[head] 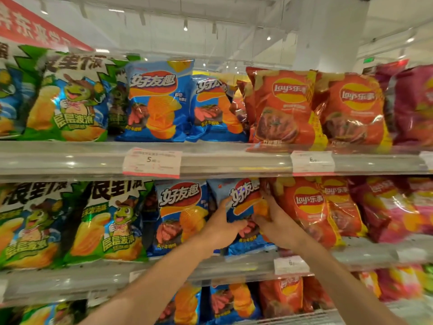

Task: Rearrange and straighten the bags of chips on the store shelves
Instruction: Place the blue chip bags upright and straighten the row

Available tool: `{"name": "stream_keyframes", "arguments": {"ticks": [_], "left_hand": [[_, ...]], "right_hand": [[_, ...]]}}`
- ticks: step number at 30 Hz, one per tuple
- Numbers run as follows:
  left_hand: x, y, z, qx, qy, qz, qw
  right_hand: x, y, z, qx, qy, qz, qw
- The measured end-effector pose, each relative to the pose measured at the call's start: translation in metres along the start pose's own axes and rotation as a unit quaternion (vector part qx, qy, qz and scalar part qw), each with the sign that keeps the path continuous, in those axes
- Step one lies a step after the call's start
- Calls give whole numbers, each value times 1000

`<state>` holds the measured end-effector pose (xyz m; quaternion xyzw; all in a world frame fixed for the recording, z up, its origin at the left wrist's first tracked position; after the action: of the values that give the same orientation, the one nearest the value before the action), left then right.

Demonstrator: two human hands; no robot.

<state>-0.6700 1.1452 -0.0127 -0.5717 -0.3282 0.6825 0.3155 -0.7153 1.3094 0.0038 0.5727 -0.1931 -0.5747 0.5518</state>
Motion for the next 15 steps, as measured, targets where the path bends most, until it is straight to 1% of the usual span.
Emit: {"name": "stream_keyframes", "arguments": {"ticks": [2,4,8,11,15], "left_hand": [[5,-1,5,0,-16,-17,1000],[9,1,7,4,-56,-38,998],[14,9,8,17,-103,-42,994],[13,10,10,34,-108,-20,993],[9,9,12,43,-102,36,993]], "right_hand": [[-2,-2,0,-11,3,26,1000],[-5,-4,1,-14,10,32,999],[-12,-8,5,-22,-4,7,1000],[-17,-9,8,-41,-1,-1,999],[-18,-12,10,-26,14,-5,1000]]}}
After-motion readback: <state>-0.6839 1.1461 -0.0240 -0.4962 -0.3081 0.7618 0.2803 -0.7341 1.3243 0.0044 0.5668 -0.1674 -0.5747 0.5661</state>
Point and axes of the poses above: each hand's wrist, its own z-axis towards the middle knuckle, its own x-axis out of the palm, y = z × x, the point moved 1 cm from there along z, towards the middle knuckle, and after that the axes turned 15 degrees about z, right-handed, at the moved point
